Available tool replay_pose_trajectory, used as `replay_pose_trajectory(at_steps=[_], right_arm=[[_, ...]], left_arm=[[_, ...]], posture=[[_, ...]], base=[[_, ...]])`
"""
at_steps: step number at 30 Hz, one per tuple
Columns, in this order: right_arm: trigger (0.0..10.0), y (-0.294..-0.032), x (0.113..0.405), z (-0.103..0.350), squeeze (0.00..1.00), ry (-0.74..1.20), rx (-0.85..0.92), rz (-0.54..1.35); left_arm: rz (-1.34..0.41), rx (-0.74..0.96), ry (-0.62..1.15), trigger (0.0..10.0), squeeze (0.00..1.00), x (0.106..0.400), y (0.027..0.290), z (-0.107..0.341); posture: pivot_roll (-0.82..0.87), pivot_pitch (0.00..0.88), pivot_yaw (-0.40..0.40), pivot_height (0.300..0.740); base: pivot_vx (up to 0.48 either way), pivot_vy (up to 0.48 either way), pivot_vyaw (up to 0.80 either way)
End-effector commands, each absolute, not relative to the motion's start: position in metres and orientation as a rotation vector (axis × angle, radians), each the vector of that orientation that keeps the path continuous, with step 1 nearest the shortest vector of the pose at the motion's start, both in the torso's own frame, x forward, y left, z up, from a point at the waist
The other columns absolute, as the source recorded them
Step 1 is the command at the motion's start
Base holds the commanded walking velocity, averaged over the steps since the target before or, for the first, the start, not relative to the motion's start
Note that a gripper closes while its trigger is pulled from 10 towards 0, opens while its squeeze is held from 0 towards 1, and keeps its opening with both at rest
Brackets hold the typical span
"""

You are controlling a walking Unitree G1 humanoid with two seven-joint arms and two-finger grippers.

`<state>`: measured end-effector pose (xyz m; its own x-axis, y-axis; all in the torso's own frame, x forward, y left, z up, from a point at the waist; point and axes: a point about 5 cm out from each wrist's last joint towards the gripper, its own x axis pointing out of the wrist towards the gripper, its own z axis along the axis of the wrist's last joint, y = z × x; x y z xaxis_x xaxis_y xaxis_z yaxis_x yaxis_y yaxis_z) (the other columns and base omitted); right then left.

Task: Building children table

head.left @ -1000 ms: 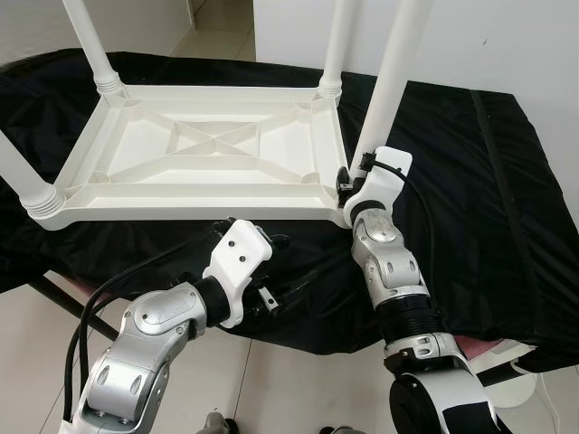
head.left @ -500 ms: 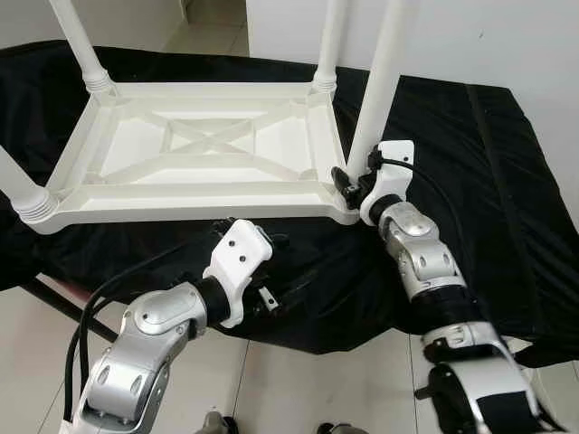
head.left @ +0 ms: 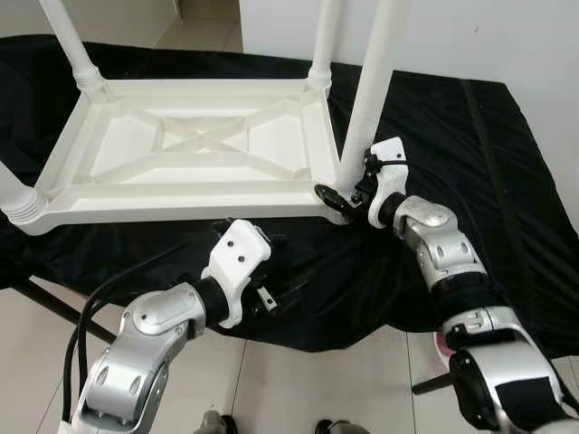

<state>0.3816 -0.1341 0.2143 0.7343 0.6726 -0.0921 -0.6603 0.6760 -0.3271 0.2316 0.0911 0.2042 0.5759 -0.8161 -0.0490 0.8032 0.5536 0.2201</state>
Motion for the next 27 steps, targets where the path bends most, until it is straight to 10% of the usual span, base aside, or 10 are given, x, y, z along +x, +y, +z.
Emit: replay_pose_trajectory(at_steps=[1,27], right_arm=[[10.0,-0.128,0.381,0.204,0.00,0.009,-0.363,0.826],[10.0,-0.106,0.366,0.192,0.00,0.103,-0.357,1.319]], left_arm=[[-0.870,0.236,-0.073,10.0,0.00,0.232,0.095,0.207],[-0.860,0.239,-0.067,10.0,0.00,0.232,0.097,0.208]], posture=[[0.00,0.160,0.028,0.740],[0.02,0.163,0.033,0.740]], base=[[0.000,0.000,0.00],[0.000,0.000,0.00]])
